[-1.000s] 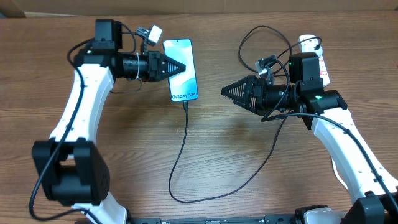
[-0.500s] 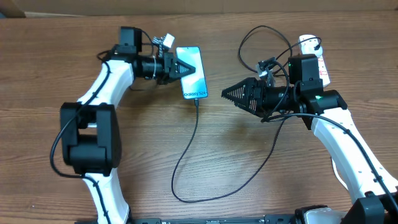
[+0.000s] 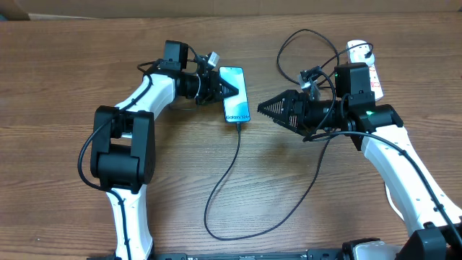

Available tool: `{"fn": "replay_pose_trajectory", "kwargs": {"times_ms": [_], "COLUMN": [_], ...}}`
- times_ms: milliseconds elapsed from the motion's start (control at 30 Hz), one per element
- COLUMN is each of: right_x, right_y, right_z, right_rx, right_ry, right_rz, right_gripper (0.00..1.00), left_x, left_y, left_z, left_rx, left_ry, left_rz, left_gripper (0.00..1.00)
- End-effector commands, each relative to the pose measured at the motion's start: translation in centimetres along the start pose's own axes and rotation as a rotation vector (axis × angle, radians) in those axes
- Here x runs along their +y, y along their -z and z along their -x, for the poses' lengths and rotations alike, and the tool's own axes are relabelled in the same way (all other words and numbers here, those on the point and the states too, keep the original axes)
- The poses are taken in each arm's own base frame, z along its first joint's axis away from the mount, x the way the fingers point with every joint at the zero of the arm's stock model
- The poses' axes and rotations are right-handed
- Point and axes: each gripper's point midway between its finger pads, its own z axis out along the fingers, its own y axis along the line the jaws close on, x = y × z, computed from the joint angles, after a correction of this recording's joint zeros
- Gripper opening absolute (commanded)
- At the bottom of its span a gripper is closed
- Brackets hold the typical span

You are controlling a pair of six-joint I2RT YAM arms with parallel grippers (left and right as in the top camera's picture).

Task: Plug charger to phone and switch on socket
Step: 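Lower the phone with the left gripper flat onto the table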

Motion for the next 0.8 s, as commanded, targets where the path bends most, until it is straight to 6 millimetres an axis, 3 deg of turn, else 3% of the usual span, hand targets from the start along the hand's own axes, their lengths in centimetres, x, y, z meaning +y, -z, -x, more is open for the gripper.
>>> {"fn": "replay_pose_trajectory", "kwargs": {"times_ms": [0, 367, 600, 767], "right_x": [0.4, 0.4, 0.4, 0.4], "right_y": [0.2, 0.2, 0.2, 0.2], "right_z": [0.6, 0.6, 0.6, 0.6], "right_rx": [-0.017, -0.016, -0.016, -0.016], "right_ry": [0.019, 0.019, 0.018, 0.019], "right_rz": [-0.002, -0.002, -0.002, -0.002], "right_gripper": [0.90, 0.90, 0.90, 0.90], "left_x": [-0.4, 2.3, 2.6, 4.0], "left_y": [0.1, -2.6, -2.4, -2.4], "left_z": [0.5, -1.3, -1.1, -1.3], "left_rx": [-0.010, 0.062, 0.056, 0.048], "left_ry": [-0.012, 0.065, 0.068, 0.094], "left_rz": [-0.005, -0.009, -0.004, 0.073], "left_gripper": [0.05, 0.04, 0.05, 0.05]}}
